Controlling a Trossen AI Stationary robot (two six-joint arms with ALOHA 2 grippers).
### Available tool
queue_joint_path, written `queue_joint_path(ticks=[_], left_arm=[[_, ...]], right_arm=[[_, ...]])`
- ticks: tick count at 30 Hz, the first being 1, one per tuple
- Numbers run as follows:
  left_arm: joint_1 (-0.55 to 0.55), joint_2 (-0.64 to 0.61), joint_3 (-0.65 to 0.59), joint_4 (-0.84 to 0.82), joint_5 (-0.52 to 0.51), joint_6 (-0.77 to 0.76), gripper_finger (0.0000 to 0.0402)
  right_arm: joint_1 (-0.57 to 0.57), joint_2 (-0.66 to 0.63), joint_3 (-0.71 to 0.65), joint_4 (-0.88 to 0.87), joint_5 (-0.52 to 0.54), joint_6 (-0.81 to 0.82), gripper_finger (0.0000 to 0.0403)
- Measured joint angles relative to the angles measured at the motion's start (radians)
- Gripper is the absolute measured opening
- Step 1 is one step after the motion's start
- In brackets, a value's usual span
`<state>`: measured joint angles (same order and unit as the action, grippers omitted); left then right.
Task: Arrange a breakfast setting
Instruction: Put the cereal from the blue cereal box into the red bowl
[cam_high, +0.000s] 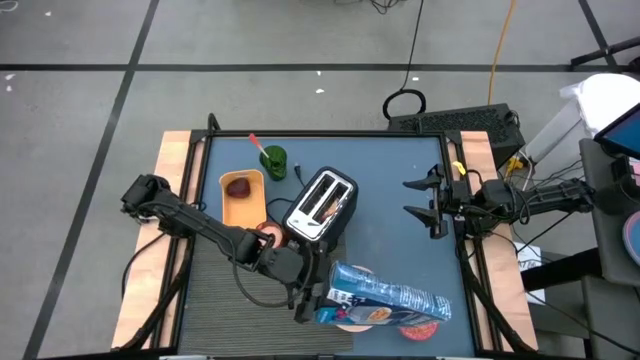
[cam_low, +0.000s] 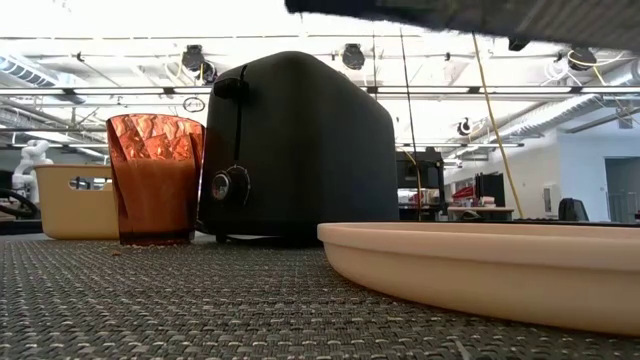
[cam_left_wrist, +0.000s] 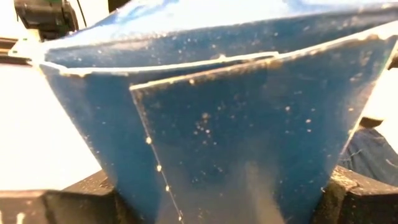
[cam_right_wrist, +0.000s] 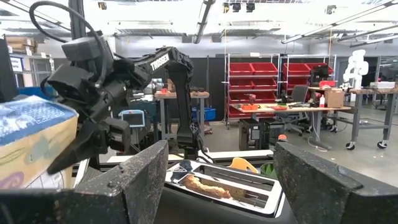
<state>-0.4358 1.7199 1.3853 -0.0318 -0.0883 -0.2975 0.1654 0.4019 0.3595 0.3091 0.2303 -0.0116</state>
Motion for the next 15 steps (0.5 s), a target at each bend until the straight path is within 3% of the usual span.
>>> queue_joint_path(ticks=[15], left_arm=[[-0.002,-0.002,0.002,0.018,0.001,-0.004,0.0289]], right_arm=[[0.000,0.000,0.000,0.000,0.000,0.000,0.0279]])
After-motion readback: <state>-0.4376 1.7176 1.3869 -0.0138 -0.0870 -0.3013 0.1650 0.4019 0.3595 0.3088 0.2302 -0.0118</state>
